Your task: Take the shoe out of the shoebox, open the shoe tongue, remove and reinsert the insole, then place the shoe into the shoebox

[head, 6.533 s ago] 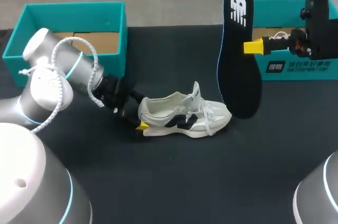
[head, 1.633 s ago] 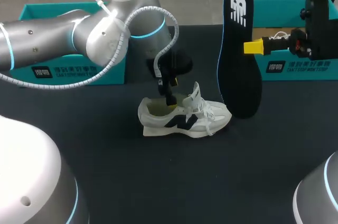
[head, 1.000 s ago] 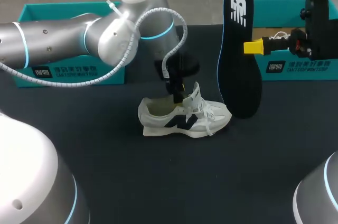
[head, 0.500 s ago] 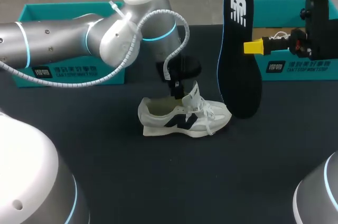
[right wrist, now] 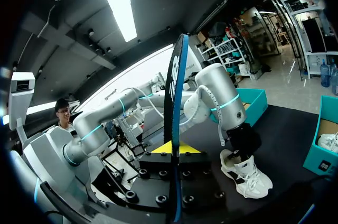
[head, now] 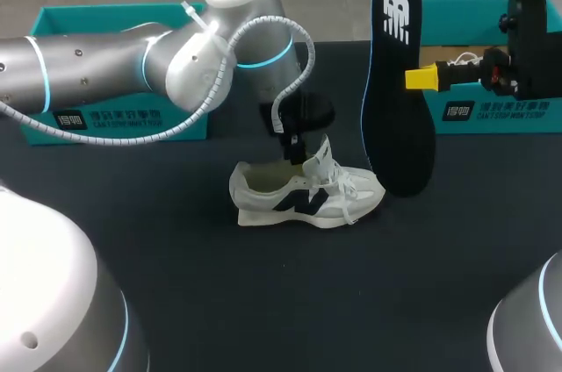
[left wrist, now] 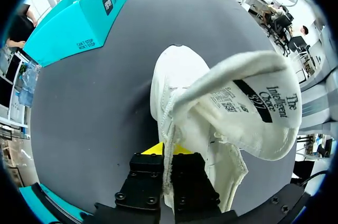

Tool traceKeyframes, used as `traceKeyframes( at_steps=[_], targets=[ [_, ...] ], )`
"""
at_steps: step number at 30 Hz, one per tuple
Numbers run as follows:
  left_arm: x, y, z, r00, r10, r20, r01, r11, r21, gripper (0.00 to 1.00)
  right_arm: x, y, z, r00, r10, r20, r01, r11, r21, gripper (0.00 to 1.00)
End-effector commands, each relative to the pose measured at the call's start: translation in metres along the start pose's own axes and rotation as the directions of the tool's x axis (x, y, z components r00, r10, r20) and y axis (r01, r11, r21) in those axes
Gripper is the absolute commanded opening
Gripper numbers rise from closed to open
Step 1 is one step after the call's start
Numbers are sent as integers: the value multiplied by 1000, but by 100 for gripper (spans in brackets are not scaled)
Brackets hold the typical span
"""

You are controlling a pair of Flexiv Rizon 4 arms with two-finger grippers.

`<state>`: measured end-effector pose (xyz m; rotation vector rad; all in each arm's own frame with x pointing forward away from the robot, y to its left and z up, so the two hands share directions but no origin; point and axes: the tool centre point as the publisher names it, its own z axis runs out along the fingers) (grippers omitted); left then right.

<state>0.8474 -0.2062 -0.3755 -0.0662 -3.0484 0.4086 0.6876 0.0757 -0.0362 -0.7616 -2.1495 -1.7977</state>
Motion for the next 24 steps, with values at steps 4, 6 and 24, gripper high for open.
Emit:
traceKeyframes(
  at_steps=[4,6,24],
  targets=[
    [0,0,-1,999,41,12,-41,999,33,0,0,0,1,1000,1,1,-1,1000,0,0],
    [-2,-1,-4,991,130,-41,-129,991,23,0,0,0,1,1000,1,1,-1,1000,0,0],
    [2,1,-58,129,881,-455,-858,329,394,0,0,0,1,1000,1,1,-1,1000,0,0]
  ],
)
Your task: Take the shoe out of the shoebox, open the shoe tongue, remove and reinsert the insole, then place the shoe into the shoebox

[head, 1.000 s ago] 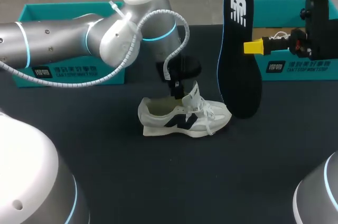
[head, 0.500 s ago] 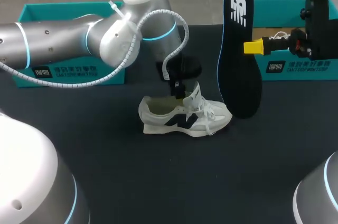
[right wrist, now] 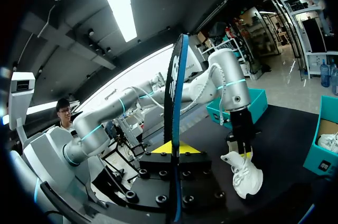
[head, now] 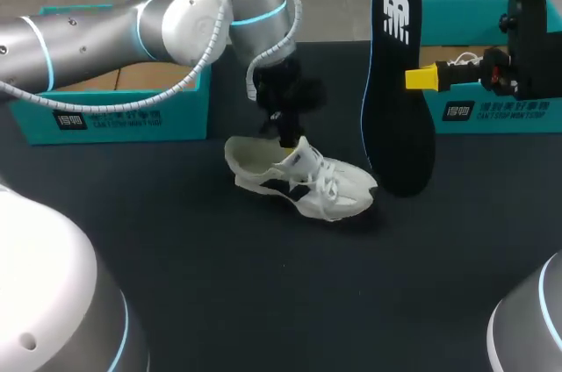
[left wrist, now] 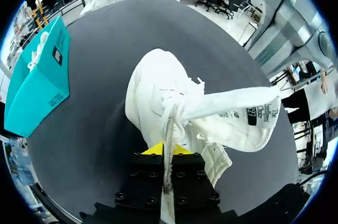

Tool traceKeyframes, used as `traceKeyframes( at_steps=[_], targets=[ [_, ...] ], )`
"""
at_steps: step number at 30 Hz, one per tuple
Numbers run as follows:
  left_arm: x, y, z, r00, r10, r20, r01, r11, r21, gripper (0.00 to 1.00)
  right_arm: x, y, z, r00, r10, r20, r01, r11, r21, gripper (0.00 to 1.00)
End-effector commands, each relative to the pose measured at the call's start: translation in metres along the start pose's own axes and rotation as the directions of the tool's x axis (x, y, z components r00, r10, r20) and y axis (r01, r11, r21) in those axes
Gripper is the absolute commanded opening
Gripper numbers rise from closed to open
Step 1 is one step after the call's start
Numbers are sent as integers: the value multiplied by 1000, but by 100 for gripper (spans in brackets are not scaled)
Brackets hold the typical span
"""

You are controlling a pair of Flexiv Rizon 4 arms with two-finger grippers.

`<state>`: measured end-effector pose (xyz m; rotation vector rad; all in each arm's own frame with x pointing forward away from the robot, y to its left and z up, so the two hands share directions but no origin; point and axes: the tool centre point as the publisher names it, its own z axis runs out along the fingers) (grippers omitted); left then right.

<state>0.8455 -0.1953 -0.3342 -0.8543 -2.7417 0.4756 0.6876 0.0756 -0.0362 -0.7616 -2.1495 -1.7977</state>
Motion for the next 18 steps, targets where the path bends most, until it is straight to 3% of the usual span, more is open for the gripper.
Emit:
traceKeyframes(
  at_steps=[1,4,5,16,17,18],
  targets=[
    [5,0,-18,580,702,-414,-710,685,166,0,0,0,1,1000,1,1,-1,1000,0,0],
    [15,-4,-26,439,794,-420,-823,543,167,0,0,0,1,1000,1,1,-1,1000,0,0],
    [17,-5,-29,447,799,-402,-836,533,129,0,0,0,1,1000,1,1,-1,1000,0,0],
    [17,-5,-29,447,799,-402,-836,533,129,0,0,0,1,1000,1,1,-1,1000,0,0],
    [11,-6,-26,414,799,-435,-840,520,155,0,0,0,1,1000,1,1,-1,1000,0,0],
    [9,-7,-24,430,800,-419,-840,524,138,0,0,0,1,1000,1,1,-1,1000,0,0]
  ],
)
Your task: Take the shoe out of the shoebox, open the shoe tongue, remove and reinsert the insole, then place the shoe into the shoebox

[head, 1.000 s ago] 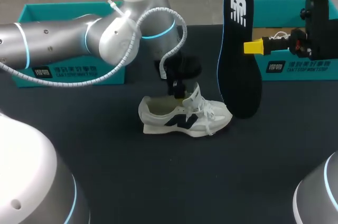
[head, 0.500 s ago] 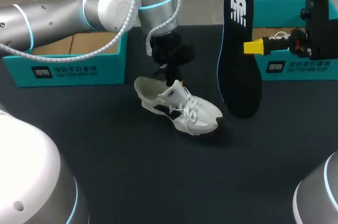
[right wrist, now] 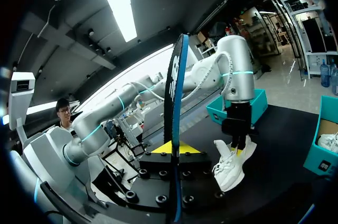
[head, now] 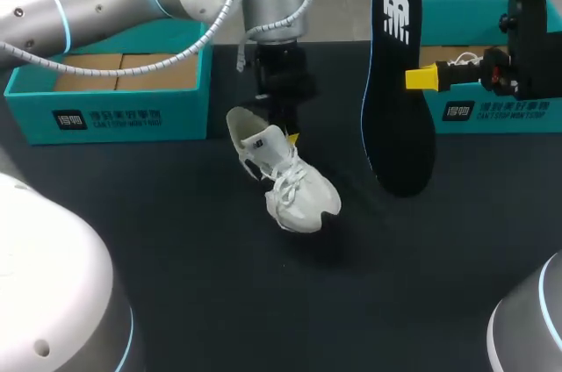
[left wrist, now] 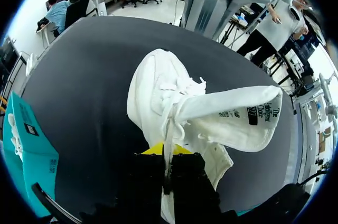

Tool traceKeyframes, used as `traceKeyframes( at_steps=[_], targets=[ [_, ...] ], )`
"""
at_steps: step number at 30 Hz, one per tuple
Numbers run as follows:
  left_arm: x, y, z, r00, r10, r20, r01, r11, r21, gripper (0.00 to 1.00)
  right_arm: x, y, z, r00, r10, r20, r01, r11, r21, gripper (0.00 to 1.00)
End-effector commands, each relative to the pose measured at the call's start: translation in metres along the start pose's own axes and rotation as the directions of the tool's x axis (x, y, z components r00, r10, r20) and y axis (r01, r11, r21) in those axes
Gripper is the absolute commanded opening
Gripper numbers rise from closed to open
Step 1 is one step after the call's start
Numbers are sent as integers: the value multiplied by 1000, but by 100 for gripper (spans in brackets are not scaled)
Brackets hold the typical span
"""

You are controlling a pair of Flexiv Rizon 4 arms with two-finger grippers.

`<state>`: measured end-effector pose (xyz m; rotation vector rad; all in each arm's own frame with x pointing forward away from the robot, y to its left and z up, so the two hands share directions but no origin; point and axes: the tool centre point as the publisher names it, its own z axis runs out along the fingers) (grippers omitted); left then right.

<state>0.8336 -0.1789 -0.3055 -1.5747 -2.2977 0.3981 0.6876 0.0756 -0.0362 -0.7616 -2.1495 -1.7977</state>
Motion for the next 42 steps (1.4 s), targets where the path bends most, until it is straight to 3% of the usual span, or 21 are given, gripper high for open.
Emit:
traceKeyframes(
  at_steps=[1,18,42],
  targets=[
    [-17,5,-1,855,452,-256,-464,885,13,0,0,0,1,1000,1,1,-1,1000,0,0],
    [-40,-3,14,804,432,-408,-484,875,-29,0,0,0,1,1000,1,1,-1,1000,0,0],
    [-52,1,42,824,325,-465,-395,917,-59,0,0,0,1,1000,1,1,-1,1000,0,0]
  ],
)
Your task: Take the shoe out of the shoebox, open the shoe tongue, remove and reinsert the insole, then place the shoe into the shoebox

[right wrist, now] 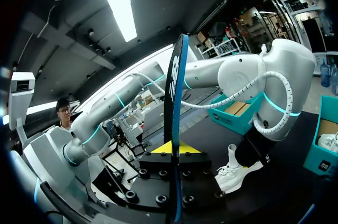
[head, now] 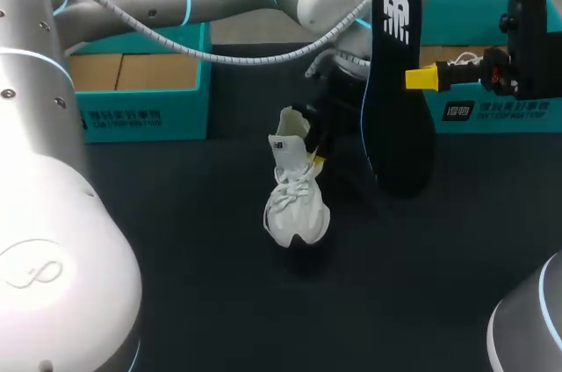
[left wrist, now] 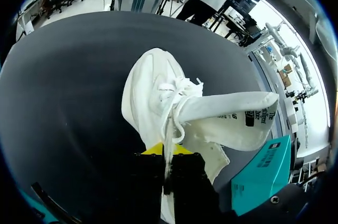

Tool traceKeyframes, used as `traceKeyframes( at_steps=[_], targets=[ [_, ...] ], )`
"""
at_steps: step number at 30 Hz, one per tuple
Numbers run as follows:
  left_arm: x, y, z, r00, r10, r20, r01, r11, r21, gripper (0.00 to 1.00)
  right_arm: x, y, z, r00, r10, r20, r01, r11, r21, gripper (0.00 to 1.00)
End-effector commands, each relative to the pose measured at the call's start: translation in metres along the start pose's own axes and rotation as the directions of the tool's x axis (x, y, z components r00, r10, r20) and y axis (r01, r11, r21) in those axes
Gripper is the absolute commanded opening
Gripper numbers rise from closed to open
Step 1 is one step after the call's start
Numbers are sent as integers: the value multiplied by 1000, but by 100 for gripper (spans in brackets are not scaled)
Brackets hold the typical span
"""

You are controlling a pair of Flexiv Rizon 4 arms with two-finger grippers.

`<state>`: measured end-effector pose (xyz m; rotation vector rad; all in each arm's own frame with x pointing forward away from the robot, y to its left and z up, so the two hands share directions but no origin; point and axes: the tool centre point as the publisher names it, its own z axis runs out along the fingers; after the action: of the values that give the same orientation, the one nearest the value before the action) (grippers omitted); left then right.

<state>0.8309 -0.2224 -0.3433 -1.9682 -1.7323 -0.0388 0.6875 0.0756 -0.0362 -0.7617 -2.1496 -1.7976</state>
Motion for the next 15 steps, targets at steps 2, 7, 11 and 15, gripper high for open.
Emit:
traceKeyframes(
  at_steps=[2,7,11,15],
  targets=[
    [-11,8,4,1000,-9,-29,9,1000,15,0,0,0,1,1000,1,1,-1,1000,0,0],
    [-19,11,9,999,-6,-40,6,1000,23,0,0,0,1,1000,1,1,-1,1000,0,0],
    [-24,12,12,999,8,-43,-7,1000,29,0,0,0,1,1000,1,1,-1,1000,0,0],
    [-29,12,15,999,15,-48,-13,999,36,0,0,0,1,1000,1,1,-1,1000,0,0]
  ],
)
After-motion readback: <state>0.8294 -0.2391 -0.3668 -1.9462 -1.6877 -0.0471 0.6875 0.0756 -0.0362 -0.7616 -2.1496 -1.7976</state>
